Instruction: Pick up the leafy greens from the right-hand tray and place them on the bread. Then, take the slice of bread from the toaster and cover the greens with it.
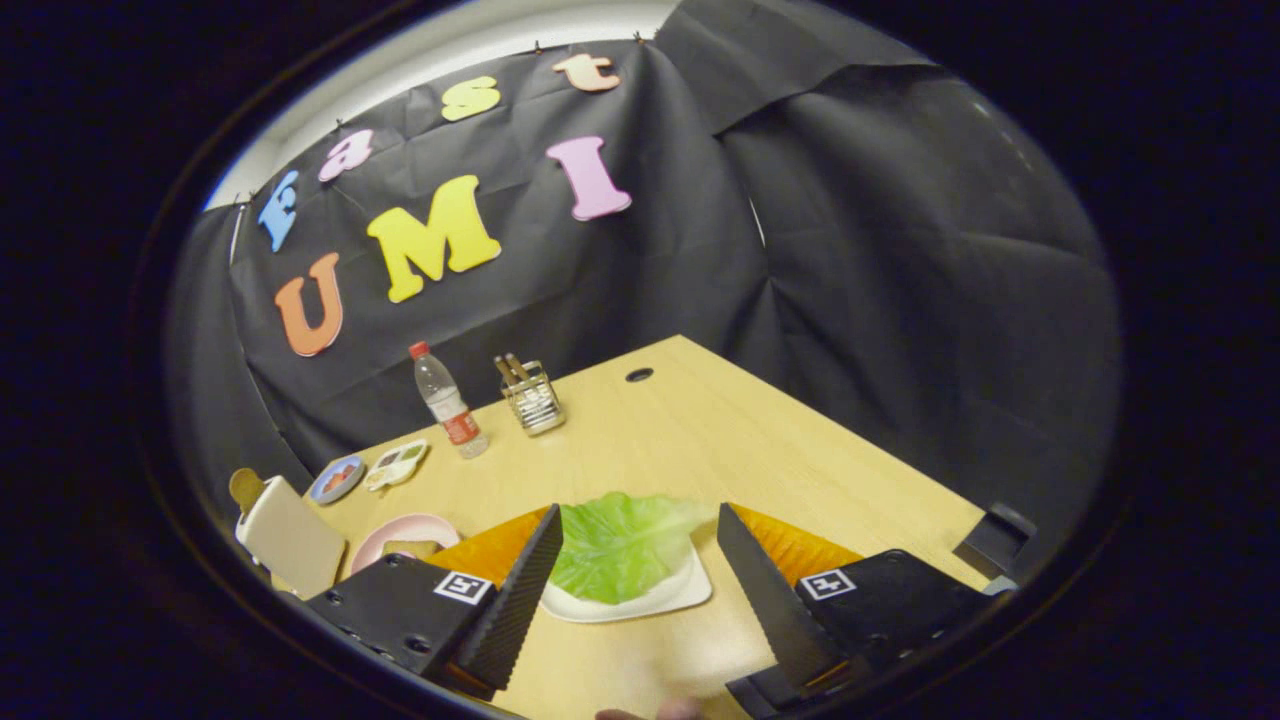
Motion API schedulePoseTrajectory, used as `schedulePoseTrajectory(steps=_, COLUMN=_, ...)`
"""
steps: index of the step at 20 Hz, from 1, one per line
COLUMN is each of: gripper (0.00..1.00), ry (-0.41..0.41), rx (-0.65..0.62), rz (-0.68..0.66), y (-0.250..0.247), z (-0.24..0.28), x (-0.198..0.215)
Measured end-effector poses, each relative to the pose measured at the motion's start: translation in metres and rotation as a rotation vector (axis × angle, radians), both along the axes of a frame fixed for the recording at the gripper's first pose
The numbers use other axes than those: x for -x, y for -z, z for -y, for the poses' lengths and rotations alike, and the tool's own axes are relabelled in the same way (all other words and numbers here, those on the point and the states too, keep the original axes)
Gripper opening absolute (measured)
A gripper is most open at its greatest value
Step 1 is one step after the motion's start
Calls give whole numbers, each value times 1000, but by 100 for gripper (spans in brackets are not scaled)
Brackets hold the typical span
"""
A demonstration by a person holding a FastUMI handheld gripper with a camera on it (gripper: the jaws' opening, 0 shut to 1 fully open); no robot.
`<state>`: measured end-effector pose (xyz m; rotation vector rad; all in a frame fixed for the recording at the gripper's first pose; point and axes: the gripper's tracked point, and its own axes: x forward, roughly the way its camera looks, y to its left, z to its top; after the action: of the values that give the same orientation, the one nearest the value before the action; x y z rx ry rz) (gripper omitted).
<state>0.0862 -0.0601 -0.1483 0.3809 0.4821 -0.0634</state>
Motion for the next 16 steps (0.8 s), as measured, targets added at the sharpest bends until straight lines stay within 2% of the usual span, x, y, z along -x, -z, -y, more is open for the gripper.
schedulePoseTrajectory(steps=5, gripper=96, ry=43, rx=-175, rz=-117, y=34, z=4, x=-20)
schedulePoseTrajectory(steps=13, gripper=94, ry=99, rx=-283, rz=-193, y=66, z=14, x=-56)
schedulePoseTrajectory(steps=16, gripper=70, ry=117, rx=-305, rz=-210, y=71, z=17, x=-67)
